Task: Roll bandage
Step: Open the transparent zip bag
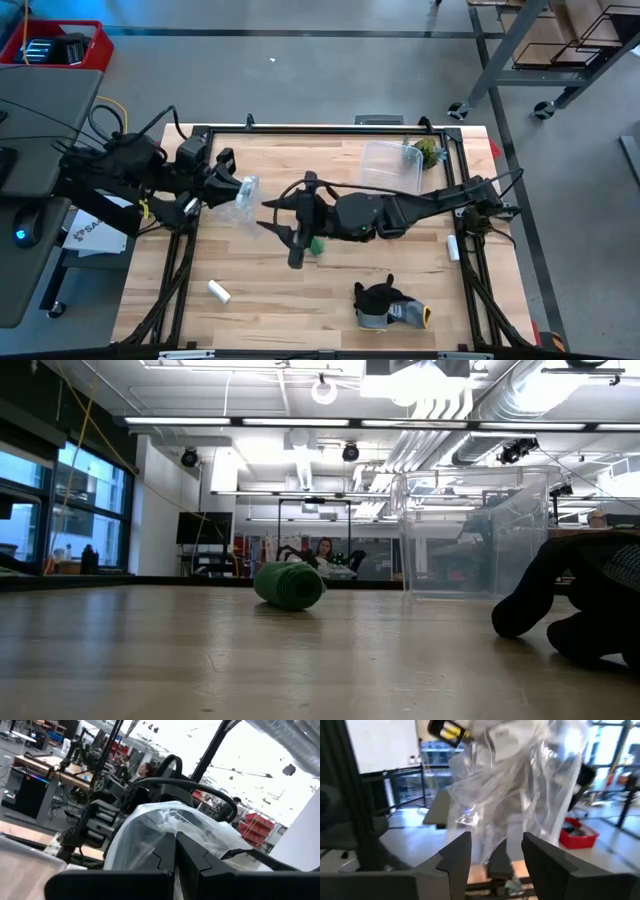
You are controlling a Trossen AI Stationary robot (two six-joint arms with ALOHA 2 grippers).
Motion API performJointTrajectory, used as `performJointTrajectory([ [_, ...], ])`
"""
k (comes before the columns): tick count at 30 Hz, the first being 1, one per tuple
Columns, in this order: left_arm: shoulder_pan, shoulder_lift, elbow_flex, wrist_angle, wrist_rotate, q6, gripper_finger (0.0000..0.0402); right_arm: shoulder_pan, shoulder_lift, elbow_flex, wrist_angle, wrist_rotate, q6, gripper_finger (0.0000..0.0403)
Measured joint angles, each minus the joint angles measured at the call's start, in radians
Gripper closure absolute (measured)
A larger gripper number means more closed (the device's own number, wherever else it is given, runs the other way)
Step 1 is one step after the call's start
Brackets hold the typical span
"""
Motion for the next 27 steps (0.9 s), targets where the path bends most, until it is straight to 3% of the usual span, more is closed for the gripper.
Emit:
performJointTrajectory([
  [7,-0.001,-0.007,0.000,-0.034,0.005,0.048,0.0401,0.037,0.003,0.052,0.005,0.189,-0.194,0.0256],
  [17,0.001,0.023,0.000,0.008,0.007,0.043,0.0401,0.033,0.013,0.050,0.025,0.294,-0.322,0.0257],
  [27,0.002,0.014,0.000,-0.020,-0.102,0.063,0.0401,0.072,0.013,0.062,0.027,0.381,-0.535,0.0257],
])
